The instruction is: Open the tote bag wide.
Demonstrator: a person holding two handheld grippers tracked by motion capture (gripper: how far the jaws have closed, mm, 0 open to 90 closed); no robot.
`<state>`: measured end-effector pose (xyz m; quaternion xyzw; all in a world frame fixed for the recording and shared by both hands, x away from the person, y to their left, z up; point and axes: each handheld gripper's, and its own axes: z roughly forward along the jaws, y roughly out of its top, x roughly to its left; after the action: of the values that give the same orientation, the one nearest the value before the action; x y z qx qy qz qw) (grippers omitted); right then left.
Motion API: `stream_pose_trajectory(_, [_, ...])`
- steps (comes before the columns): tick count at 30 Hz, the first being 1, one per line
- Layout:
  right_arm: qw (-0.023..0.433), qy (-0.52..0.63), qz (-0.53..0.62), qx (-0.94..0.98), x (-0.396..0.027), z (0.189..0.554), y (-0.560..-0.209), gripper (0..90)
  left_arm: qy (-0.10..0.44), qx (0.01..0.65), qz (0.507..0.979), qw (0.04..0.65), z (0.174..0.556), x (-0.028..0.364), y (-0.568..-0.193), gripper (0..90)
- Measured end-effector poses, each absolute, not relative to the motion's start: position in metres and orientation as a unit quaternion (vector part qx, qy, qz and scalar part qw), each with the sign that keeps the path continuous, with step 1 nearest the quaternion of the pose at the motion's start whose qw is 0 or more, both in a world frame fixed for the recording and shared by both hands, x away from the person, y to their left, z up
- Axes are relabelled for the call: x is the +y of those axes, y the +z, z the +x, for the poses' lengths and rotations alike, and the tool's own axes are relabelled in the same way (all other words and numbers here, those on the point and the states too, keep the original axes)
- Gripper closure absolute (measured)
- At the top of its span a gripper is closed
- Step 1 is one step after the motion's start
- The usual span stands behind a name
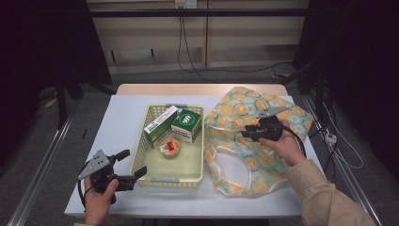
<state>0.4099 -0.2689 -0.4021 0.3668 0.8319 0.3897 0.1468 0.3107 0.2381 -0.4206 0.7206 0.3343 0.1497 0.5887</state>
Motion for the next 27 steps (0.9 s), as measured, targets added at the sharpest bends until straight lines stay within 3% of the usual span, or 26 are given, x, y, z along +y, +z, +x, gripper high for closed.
stream_pose_trajectory(10, [0.114,0.374,0.342,0.855,-0.256,0.39,-0.431,70.5,0.15,0.33,0.724,0.587,0.311,0.237,-0.42,5.1])
stream_pose_trajectory(12, [0.118,0.36,0.353,0.855,-0.257,0.391,-0.443,63.4,0.15,0.331,0.723,0.587,0.31,0.237,-0.42,5.1])
stream_pose_trajectory(15, [0.131,0.346,0.367,0.853,-0.263,0.394,-0.453,60.7,0.152,0.33,0.724,0.587,0.31,0.237,-0.42,5.2])
stream_pose_trajectory(23, [0.17,0.34,0.403,0.833,-0.285,0.404,-0.454,45.3,0.151,0.331,0.725,0.585,0.311,0.236,-0.421,5.1])
stream_pose_trajectory(27, [0.193,0.337,0.413,0.824,-0.292,0.411,-0.453,44.7,0.15,0.332,0.726,0.583,0.311,0.235,-0.422,5.2])
